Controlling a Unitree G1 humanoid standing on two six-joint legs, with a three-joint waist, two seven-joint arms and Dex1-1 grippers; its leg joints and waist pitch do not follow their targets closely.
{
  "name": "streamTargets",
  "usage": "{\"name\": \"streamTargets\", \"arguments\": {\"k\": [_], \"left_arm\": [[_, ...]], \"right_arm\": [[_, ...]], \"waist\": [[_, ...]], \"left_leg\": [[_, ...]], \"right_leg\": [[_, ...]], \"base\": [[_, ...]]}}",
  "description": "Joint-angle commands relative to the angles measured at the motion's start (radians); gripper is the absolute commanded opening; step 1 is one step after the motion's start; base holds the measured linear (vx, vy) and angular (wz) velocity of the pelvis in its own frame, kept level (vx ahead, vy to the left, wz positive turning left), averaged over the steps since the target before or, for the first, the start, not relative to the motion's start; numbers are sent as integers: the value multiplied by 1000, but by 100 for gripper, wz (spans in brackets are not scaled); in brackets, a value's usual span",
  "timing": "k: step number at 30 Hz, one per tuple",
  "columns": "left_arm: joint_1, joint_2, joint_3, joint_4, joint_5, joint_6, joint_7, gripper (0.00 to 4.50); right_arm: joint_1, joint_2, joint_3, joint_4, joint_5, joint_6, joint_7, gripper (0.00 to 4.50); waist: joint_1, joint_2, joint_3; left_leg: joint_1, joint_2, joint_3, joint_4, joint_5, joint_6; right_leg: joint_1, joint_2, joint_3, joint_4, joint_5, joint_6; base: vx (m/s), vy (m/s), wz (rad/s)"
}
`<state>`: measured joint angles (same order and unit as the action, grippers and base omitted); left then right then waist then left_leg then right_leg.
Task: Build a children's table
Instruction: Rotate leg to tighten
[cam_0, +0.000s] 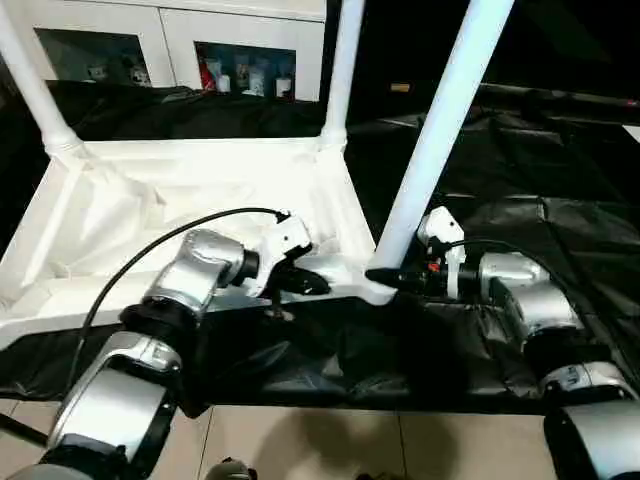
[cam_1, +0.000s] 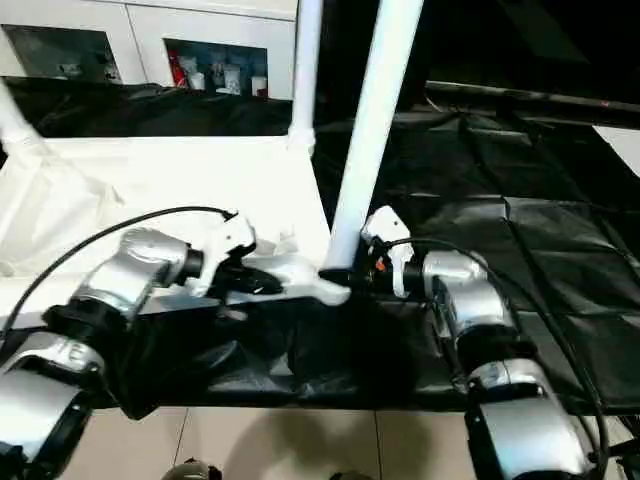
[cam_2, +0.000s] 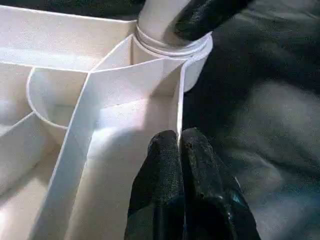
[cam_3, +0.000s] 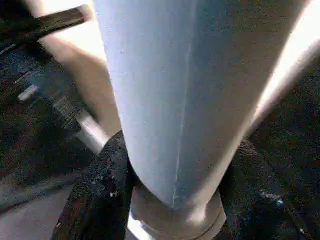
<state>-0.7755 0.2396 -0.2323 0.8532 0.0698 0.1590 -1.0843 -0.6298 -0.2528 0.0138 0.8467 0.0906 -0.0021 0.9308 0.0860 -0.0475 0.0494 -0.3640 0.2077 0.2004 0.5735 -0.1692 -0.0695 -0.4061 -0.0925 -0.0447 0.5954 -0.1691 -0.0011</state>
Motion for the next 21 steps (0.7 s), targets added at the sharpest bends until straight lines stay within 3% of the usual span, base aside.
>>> {"name": "streamTargets", "arguments": {"k": [1, 2, 3, 5, 7, 13, 14, 16, 17, 21], "left_arm": [[-35, -62, 27, 86, 25, 45, 216, 0], [-44, -75, 34, 98, 25, 52, 247, 0], [-56, -99, 43, 112, 26, 53, 302, 0], [-70, -132, 48, 129, 30, 46, 365, 0], [-79, -158, 46, 137, 33, 43, 404, 0], [-87, -180, 31, 149, 45, 6, 407, 0], [-78, -166, 22, 138, 49, -10, 371, 0], [-73, -154, 18, 141, 48, -22, 346, 0], [-72, -147, 15, 143, 50, -27, 335, 0], [-60, -106, 0, 130, 48, -51, 245, 0]], "right_arm": [[12, 85, 6, 75, -30, 40, -236, 197], [7, 103, 1, 92, -34, 47, -292, 196], [-8, 135, -17, 124, -40, 58, -419, 196], [-31, 185, -47, 163, -40, 72, -587, 196], [-46, 225, -56, 177, -44, 71, -666, 195], [-73, 304, -21, 177, -77, 32, -677, 195], [-72, 303, -19, 168, -71, 10, -646, 251], [-77, 297, -37, 175, -46, -12, -627, 265], [-80, 289, -37, 178, -43, -18, -614, 265], [-79, 213, -4, 153, -65, -42, -493, 308]], "waist": [[-5, 19, -58], [-12, 17, -55], [-12, 24, -55], [-23, 22, -52], [-33, 25, -52], [-32, 20, -53], [-31, 20, -52], [-31, 18, -55], [-30, 22, -56], [-32, 19, -58]], "left_leg": [[22, 23, -15, -73, -338, -16], [24, 21, -14, -75, -361, -34], [24, 18, -19, -76, -383, -39], [26, 16, -24, -78, -428, -52], [30, 14, -26, -78, -464, -46], [25, 14, -26, -81, -469, -24], [24, 14, -25, -82, -465, -21], [18, 15, -26, -84, -441, -15], [19, 17, -24, -83, -430, -13], [12, 18, -20, -83, -388, -2]], "right_leg": [[34, -47, 28, -75, -310, -219], [27, -45, 29, -80, -349, -206], [29, -46, 26, -85, -399, -185], [23, -44, 24, -92, -464, -163], [17, -44, 22, -105, -507, -139], [17, -43, 22, -106, -489, -124], [17, -44, 23, -107, -488, -125], [23, -46, 23, -104, -463, -129], [21, -46, 25, -102, -432, -140], [31, -44, 26, -91, -349, -173]], "base": [[0, 0, 0], [0, 0, 0], [0, 0, 0], [0, 0, 0], [0, 0, 0], [0, 0, 0], [0, 0, 0], [0, 0, 0], [0, 0, 0], [0, 0, 0]]}}
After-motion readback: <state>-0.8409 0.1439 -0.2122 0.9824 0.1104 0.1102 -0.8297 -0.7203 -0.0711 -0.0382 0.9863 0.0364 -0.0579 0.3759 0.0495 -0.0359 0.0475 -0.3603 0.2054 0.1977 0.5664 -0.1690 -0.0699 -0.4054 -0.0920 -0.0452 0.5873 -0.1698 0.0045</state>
